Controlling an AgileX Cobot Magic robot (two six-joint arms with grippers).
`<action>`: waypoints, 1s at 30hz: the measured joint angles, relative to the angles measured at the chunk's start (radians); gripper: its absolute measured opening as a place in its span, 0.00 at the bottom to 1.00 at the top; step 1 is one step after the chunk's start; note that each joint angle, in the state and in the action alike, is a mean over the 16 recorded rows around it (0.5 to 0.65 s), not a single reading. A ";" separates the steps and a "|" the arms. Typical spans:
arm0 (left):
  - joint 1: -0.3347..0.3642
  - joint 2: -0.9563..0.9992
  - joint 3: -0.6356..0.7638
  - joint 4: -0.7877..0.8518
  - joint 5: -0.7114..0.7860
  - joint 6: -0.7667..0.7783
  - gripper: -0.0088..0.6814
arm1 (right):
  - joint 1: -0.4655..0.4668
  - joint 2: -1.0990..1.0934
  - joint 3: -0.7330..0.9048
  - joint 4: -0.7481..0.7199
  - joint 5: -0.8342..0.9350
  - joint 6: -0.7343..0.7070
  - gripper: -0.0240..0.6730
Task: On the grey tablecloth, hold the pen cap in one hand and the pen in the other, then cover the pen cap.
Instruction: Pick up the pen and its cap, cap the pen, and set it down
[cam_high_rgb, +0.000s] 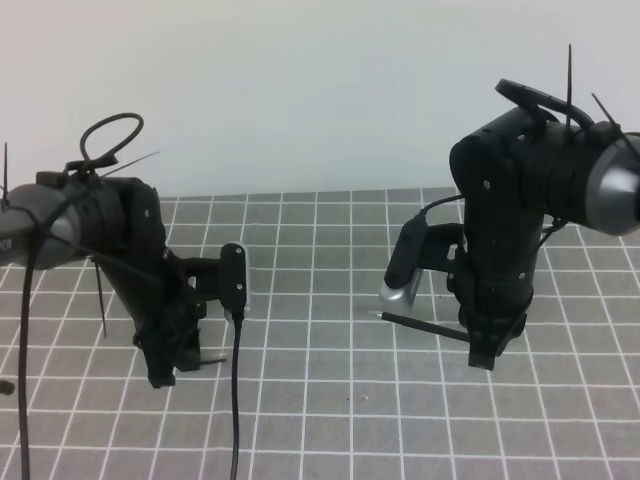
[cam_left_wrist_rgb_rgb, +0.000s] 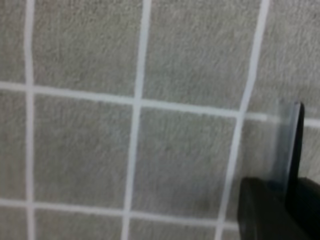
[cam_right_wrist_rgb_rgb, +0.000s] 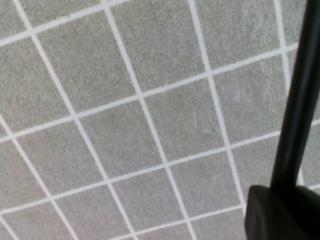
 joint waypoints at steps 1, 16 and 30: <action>0.000 -0.007 -0.005 0.002 0.003 -0.001 0.15 | 0.000 0.001 0.000 0.000 0.003 0.000 0.10; -0.002 -0.289 -0.019 -0.017 0.016 0.005 0.12 | -0.013 -0.056 0.003 0.116 0.056 0.004 0.13; -0.029 -0.776 0.409 -0.049 -0.346 0.187 0.12 | 0.013 -0.180 0.104 0.322 0.087 0.050 0.11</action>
